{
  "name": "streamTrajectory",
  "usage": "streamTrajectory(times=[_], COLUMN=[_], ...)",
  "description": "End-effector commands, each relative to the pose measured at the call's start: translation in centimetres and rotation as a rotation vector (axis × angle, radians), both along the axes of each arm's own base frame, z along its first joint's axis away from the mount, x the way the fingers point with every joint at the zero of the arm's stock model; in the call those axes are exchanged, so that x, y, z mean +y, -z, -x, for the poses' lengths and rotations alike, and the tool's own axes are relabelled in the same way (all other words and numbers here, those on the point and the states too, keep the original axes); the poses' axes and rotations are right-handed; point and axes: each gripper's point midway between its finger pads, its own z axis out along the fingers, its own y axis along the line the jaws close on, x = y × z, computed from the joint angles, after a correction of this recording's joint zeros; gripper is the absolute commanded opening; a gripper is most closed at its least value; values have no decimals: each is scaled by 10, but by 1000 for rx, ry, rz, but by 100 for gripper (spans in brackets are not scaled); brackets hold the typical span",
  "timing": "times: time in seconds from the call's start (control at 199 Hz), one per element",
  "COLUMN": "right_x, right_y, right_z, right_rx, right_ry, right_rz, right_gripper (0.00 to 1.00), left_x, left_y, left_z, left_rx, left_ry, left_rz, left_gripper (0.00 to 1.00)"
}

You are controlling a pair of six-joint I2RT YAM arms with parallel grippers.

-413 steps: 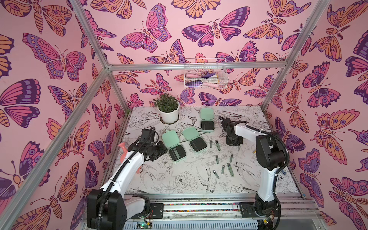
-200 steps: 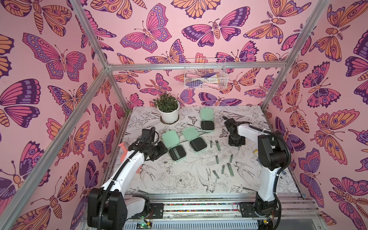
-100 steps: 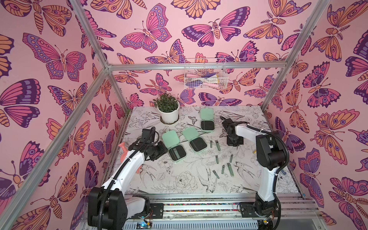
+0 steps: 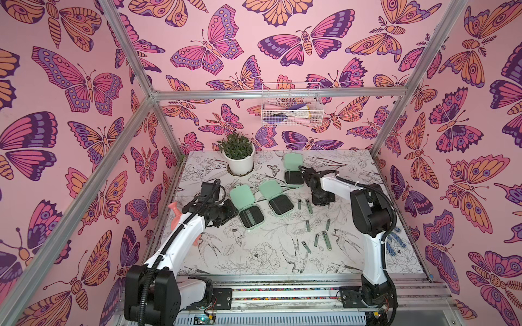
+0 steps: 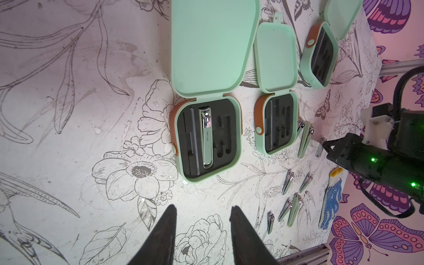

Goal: Organize nail clipper sets
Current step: Move the nail clipper to the center of the board.

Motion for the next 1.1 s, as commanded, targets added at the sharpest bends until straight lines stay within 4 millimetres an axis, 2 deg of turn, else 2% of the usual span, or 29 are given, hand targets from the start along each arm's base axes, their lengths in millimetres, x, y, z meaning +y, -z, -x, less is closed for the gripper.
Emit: streamTrajectory(times=[0.0, 0.156, 0.262, 0.362, 0.528, 0.619, 0.896, 1.097], right_x=[17, 35, 42, 44, 48, 47, 35, 30], right_y=[31, 28, 19, -1, -27, -26, 1, 2], right_z=[25, 33, 36, 33, 33, 40, 61, 62], right_rx=[110, 108, 86, 28, -20, -10, 39, 32], right_ry=[3, -41, -51, -54, -63, -52, 14, 22], right_rz=[-28, -63, -105, -135, -191, -223, -322, -329], right_gripper=[1, 2, 10, 20, 30, 32, 32, 32], left_x=[-4, -4, -5, -5, -7, -7, -11, -12], left_y=[5, 4, 3, 1, -4, -7, -9, -10], left_z=[3, 3, 4, 2, 0, -1, -2, -2], left_rx=[8, 3, 0, -7, -21, -28, -29, -32], left_ry=[17, 18, 19, 19, 23, 25, 35, 38], left_rz=[13, 17, 20, 23, 28, 30, 35, 33], left_gripper=[41, 41, 41, 41, 41, 41, 41, 41])
